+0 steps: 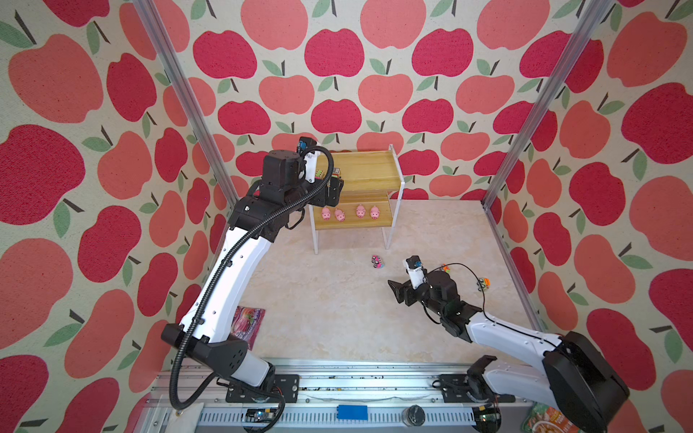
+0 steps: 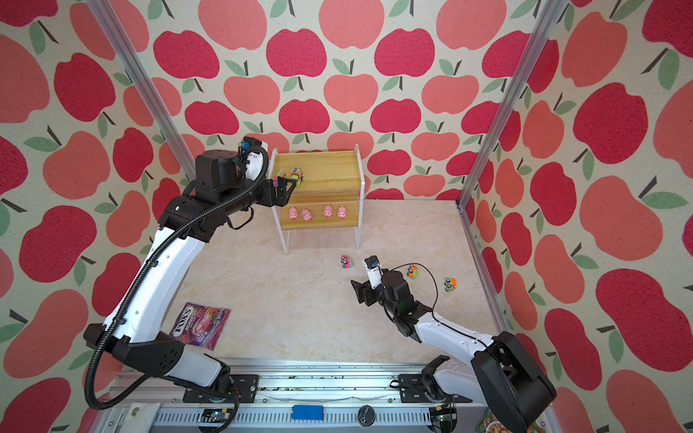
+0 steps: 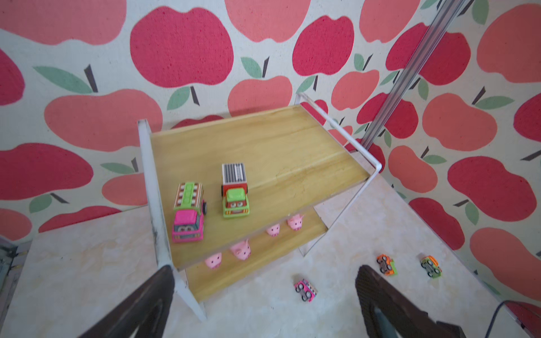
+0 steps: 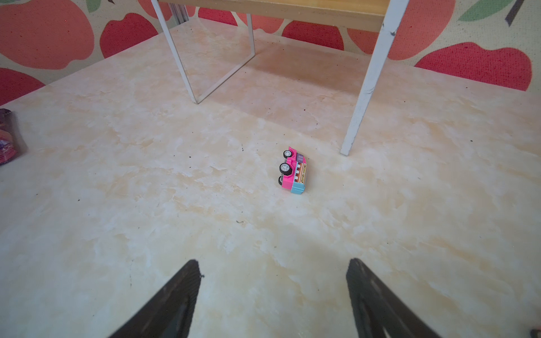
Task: Organize plastic toys on shelves
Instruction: Move the plastic toy to the center of the table.
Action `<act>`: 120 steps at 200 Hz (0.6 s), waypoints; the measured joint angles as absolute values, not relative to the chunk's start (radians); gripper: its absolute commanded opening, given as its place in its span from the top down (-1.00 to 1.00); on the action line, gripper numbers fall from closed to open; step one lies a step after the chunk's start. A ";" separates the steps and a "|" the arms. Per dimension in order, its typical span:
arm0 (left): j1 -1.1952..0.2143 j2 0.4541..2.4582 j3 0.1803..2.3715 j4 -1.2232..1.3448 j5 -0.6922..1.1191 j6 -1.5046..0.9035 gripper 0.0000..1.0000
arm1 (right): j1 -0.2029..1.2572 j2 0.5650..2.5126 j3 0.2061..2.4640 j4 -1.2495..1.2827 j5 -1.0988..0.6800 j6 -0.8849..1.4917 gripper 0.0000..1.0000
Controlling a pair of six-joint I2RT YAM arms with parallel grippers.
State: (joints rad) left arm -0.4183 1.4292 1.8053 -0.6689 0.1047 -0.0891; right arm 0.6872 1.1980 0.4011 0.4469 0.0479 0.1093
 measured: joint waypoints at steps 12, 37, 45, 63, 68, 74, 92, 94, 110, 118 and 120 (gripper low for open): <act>-0.413 1.345 1.682 -0.648 0.102 -0.094 -0.98 | 0.687 1.225 0.414 0.448 0.047 0.110 -0.64; -0.410 1.163 1.441 -0.596 0.095 -0.118 -0.98 | 0.687 1.297 0.443 0.451 0.047 0.123 -0.65; -0.410 1.106 1.377 -0.587 0.094 -0.124 -0.98 | 0.687 1.319 0.452 0.454 0.047 0.129 -0.65; -0.409 1.000 1.267 -0.583 0.090 -0.143 -0.98 | 0.686 1.366 0.474 0.456 0.046 0.150 -0.66; -0.408 0.975 1.244 -0.583 0.090 -0.147 -0.98 | 0.684 1.381 0.482 0.459 0.044 0.157 -0.66; -0.406 0.948 1.215 -0.583 0.091 -0.153 -0.98 | 0.683 1.398 0.492 0.463 0.043 0.165 -0.66; -0.405 0.889 1.137 -0.581 0.096 -0.171 -0.99 | 0.673 1.460 0.524 0.495 0.039 0.195 -0.66; -0.405 0.883 1.127 -0.581 0.097 -0.175 -0.99 | 0.673 1.467 0.527 0.500 0.039 0.200 -0.66; -0.405 0.849 1.057 -0.579 0.111 -0.193 -0.99 | 0.666 1.517 0.546 0.529 0.031 0.230 -0.66; -0.405 0.837 1.029 -0.579 0.119 -0.198 -0.99 | 0.665 1.540 0.556 0.537 0.027 0.243 -0.66; -0.405 0.836 1.024 -0.579 0.120 -0.199 -0.99 | 0.664 1.543 0.558 0.538 0.025 0.246 -0.66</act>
